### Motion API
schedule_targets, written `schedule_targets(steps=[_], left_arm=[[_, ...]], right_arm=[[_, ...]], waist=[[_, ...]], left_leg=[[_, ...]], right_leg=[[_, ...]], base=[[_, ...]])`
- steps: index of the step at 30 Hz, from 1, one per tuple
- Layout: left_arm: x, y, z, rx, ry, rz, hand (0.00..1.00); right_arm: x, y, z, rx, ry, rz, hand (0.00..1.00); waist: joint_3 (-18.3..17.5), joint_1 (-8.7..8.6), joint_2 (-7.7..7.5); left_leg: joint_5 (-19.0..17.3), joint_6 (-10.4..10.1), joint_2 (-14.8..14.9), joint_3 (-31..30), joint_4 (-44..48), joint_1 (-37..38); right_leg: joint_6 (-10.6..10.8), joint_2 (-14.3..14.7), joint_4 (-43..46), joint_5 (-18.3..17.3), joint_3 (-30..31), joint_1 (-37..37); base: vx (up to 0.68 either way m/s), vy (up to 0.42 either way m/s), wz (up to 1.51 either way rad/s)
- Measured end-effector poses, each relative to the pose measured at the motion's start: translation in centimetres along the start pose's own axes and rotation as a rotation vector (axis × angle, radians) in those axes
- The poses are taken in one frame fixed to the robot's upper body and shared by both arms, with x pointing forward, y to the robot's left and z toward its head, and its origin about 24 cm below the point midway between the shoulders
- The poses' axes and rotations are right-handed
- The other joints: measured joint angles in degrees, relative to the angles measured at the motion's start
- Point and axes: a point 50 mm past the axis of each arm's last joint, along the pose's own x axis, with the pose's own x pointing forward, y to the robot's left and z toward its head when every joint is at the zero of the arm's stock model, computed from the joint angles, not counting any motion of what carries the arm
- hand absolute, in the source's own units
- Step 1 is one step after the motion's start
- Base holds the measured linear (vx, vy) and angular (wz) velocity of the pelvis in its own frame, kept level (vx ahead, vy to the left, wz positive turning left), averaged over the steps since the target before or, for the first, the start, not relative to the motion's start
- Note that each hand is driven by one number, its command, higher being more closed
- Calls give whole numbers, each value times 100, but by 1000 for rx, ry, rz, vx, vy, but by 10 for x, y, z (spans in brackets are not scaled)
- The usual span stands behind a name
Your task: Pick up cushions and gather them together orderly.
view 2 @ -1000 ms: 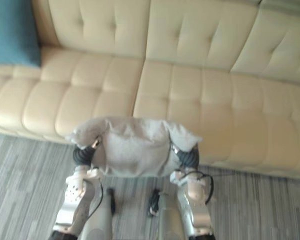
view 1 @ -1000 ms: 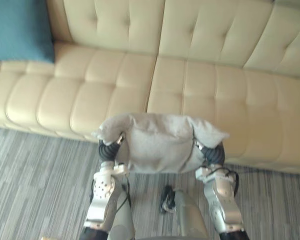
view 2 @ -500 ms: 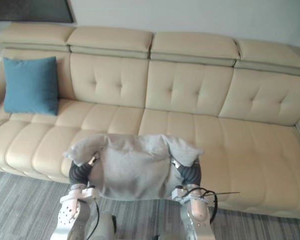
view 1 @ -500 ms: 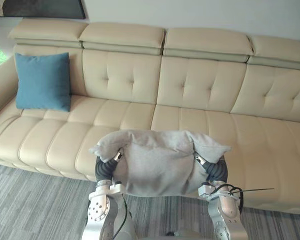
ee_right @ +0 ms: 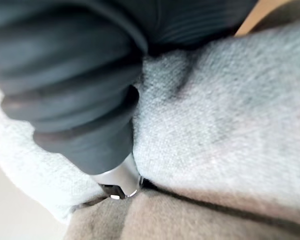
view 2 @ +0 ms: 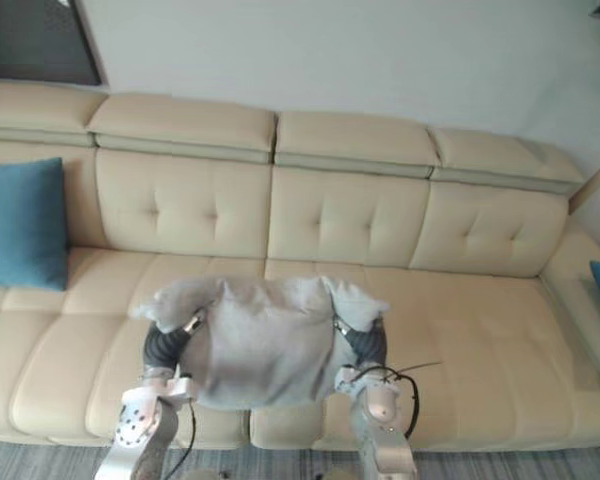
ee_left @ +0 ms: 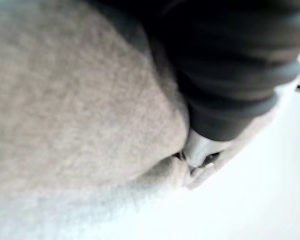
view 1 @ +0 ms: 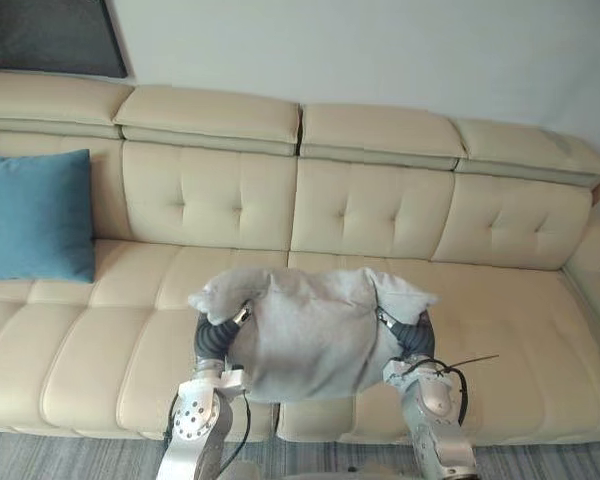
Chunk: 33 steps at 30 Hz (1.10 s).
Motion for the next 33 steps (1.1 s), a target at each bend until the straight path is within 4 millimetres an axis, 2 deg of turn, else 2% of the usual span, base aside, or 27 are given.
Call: schedule_targets(steps=[1, 3, 5, 8, 11, 14, 16, 17, 19, 24, 25, 27, 28, 31, 33], left_arm=[[2, -3, -5, -3, 21, 8, 100], [0, -9, -10, 1, 39, 7, 100], [0, -12, -9, 2, 33, 3, 100], [1, -17, -8, -5, 24, 4, 100], [7, -20, -3, -3, -2, 18, 100], [24, -25, 12, 7, -74, 20, 100], [46, -28, 33, 65, -171, 17, 100], [51, -28, 36, 74, -187, 20, 100], [77, -32, 58, 90, -270, 53, 100], [107, -42, 90, 96, -369, 90, 100], [119, -45, 104, 113, -408, 102, 100], [129, -49, 122, 122, -455, 107, 100], [138, -53, 140, 117, -503, 108, 100], [151, -60, 176, 115, -589, 106, 100], [158, -65, 191, 112, -617, 107, 100]], right_arm=[[2, -4, 0, -17, 2, -9, 100], [2, -10, 0, -44, 5, -20, 100], [2, -11, 0, -45, 5, -28, 100], [1, -12, 0, -31, 3, -52, 100], [2, -9, 14, -38, -59, -58, 100], [14, -1, 28, -41, -122, -65, 100], [31, 12, 43, -58, -187, -55, 100], [36, 15, 46, -57, -196, -50, 100], [55, 32, 67, -49, -267, -34, 100], [74, 49, 98, -33, -365, -42, 100], [81, 56, 112, -50, -413, -51, 100], [87, 61, 128, -54, -462, -55, 100], [91, 66, 146, -50, -518, -57, 100], [96, 77, 178, -59, -626, -77, 100], [100, 80, 192, -70, -670, -101, 100]], waist=[[-33, -14, -2], [-92, -19, 305], [-127, -27, 386], [-130, -22, 395], [-145, 28, 392], [-159, 58, 375], [-157, 64, 375], [-155, 65, 373], [-126, 101, 384], [-99, 194, 387], [-44, 204, 392], [61, 205, 379], [190, 208, 373], [395, 189, 371], [416, 174, 382]], left_leg=[[-60, -97, -68, -154, -5, 32], [-29, -151, 100, -334, -112, 17], [18, -222, 137, -473, -236, 21], [129, -315, 151, -705, -463, 146], [243, -315, 74, -846, -668, 212], [388, -281, -5, -936, -886, 196], [518, -265, -38, -977, -1003, 48], [553, -271, -38, -978, -1018, -4], [707, -264, -44, -974, -1034, -429], [878, -300, -2, -958, -1025, -1052], [927, -314, 20, -951, -1016, -1240], [984, -323, 40, -889, -1014, -1410], [1039, -332, 64, -837, -1021, -1564], [1171, -348, 75, -814, -1092, -1871], [1246, -362, 67, -812, -1114, -2113]], right_leg=[[-15, 29, -433, -38, 6, 234], [-79, 254, -1199, 297, -178, 615], [-122, 341, -1514, 407, -299, 764], [-141, 399, -1698, 424, -484, 1024], [-140, 379, -1841, 424, -619, 1118], [-119, 333, -1981, 482, -679, 1114], [-131, 327, -2157, 627, -717, 1009], [-129, 328, -2182, 661, -716, 962], [-165, 330, -2220, 820, -714, 544], [-212, 340, -2113, 930, -702, -130], [-219, 336, -1978, 925, -687, -393], [-220, 330, -1868, 925, -648, -627], [-238, 318, -1781, 938, -616, -843], [-293, 313, -1715, 1010, -565, -1257], [-323, 320, -1711, 1069, -559, -1517]], base=[[123, -162, 30], [135, -99, 19], [99, -71, 23], [94, -60, 39], [63, -17, 30], [5, 19, 17], [-40, 15, 9], [-72, 7, -1], [-106, 2, -2], [-99, -9, -4], [-91, -27, -9], [-110, -28, -12], [-106, -23, -12], [-83, -20, -13], [-44, -14, -6]])
